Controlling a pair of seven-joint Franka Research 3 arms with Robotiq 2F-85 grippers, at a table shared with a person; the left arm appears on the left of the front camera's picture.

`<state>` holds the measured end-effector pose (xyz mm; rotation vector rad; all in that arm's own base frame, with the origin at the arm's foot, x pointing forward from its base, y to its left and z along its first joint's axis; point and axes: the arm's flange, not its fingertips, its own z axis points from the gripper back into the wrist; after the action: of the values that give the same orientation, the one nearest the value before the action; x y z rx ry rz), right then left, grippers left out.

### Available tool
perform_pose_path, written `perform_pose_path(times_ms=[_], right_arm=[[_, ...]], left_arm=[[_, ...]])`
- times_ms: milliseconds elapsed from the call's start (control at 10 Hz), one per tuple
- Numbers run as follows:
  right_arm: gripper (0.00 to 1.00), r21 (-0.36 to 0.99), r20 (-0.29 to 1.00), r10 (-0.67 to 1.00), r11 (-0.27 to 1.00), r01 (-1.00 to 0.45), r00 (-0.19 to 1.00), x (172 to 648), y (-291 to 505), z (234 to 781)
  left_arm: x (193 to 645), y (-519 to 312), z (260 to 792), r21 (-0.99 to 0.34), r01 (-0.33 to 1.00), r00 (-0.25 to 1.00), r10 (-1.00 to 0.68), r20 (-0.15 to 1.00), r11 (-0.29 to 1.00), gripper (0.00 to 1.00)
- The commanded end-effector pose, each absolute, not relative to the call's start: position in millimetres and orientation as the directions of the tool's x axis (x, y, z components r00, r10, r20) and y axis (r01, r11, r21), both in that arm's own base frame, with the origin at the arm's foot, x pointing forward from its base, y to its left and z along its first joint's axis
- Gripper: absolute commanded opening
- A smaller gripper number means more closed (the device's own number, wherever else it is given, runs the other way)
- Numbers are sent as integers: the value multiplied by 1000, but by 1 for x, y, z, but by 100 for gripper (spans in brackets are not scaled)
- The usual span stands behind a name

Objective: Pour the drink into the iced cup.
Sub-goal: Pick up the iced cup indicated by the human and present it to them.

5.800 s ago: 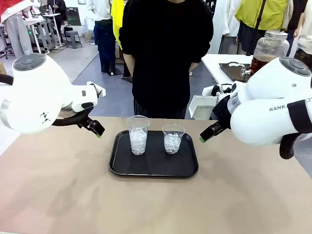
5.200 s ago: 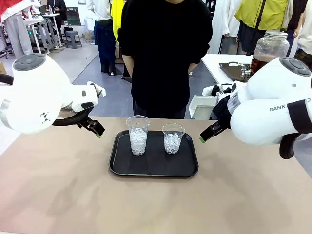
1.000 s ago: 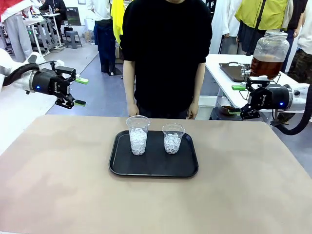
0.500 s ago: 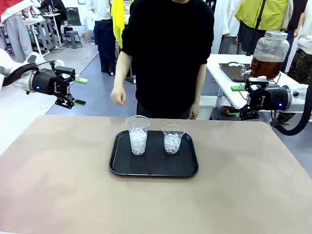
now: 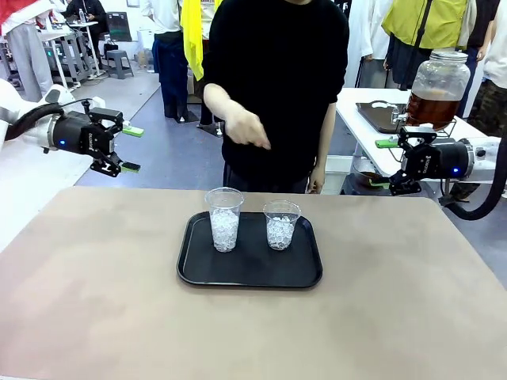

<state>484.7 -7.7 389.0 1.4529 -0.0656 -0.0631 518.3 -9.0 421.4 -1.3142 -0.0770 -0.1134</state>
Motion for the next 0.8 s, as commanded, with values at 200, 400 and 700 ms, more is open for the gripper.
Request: perform_pose_path(times_ms=[200,400,700], right_arm=[[100,993,5,-85,116,4,996,485,-8,390],[100,993,5,-85,116,4,996,485,-8,390],[100,993,5,-85,116,4,996,485,-8,390]], left_arm=[[518,-8,423,-960,123,992,-34,118,252,100],[518,-8,423,-960,123,992,-34,118,252,100],[518,-8,423,-960,123,992,-34,118,252,100]])
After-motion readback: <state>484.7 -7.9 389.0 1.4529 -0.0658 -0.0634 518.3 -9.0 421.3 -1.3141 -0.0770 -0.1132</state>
